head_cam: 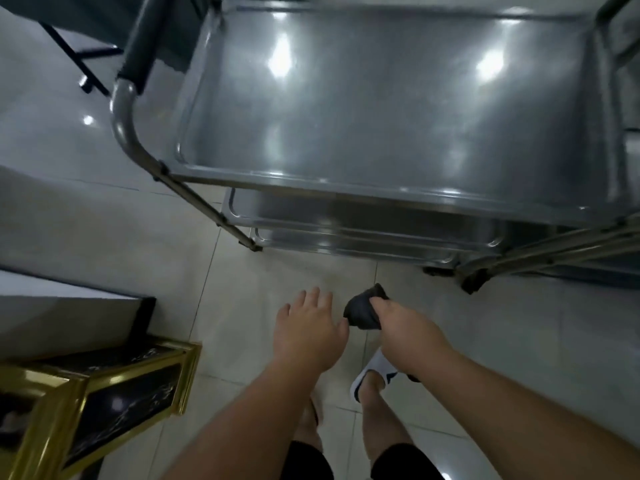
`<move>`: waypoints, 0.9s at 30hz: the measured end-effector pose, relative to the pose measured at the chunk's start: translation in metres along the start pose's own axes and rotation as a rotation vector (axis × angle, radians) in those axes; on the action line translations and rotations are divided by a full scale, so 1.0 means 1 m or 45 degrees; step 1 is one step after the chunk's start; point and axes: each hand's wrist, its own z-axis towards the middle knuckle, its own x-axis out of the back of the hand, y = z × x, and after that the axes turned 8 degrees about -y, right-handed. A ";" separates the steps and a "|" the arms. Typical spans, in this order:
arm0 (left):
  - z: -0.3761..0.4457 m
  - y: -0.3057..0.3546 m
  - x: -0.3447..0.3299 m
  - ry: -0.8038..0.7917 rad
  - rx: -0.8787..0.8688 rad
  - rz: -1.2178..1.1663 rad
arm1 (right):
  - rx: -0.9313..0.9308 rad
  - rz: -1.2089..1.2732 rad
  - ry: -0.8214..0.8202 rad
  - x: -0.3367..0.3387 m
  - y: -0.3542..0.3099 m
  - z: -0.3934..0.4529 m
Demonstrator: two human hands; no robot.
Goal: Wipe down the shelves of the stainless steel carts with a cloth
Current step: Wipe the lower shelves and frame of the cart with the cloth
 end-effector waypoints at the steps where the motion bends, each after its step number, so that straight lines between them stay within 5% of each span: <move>1: -0.014 0.005 0.010 0.018 0.005 -0.019 | 0.005 0.023 0.032 0.009 -0.003 -0.018; 16: -0.128 0.060 0.111 0.321 -0.274 -0.059 | -0.254 0.280 0.578 0.078 -0.013 -0.212; 27: -0.130 0.178 0.176 0.397 -0.448 0.102 | -0.384 0.521 0.828 0.139 0.082 -0.266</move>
